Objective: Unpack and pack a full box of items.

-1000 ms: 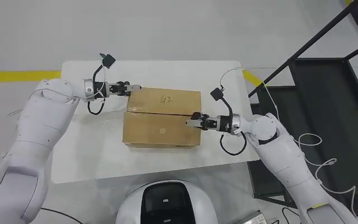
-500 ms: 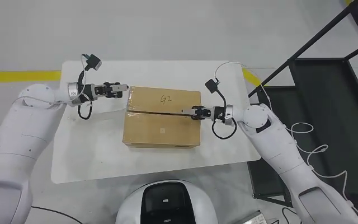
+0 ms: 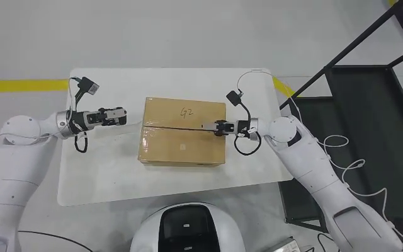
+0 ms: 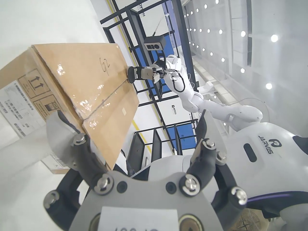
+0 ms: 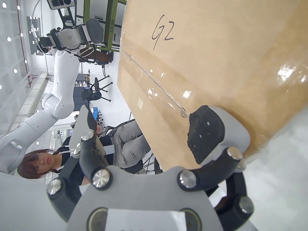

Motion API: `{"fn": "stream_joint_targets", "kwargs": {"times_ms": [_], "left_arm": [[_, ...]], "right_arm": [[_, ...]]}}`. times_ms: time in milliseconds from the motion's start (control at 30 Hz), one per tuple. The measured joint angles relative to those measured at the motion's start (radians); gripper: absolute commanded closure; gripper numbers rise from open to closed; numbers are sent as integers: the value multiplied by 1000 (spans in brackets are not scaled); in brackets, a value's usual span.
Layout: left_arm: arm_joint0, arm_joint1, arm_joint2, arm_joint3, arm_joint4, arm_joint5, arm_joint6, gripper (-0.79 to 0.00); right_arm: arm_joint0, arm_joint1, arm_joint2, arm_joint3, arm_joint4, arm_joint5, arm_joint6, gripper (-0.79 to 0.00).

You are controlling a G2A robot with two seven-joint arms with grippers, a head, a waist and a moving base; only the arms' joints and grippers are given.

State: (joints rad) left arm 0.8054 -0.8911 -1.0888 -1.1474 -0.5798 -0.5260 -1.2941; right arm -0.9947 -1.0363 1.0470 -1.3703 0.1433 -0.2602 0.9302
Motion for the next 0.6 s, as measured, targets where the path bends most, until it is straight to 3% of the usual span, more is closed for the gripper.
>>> {"fn": "stream_joint_targets", "kwargs": {"times_ms": [467,600], "left_arm": [[2,-1,0,0,-1,4,6,-785],[55,0,-24,-58,-27,69,127,-785]], "right_arm": [[0,0,0,0,2,-1,0,-785],[0,0,0,0,2,-1,0,-785]]}}
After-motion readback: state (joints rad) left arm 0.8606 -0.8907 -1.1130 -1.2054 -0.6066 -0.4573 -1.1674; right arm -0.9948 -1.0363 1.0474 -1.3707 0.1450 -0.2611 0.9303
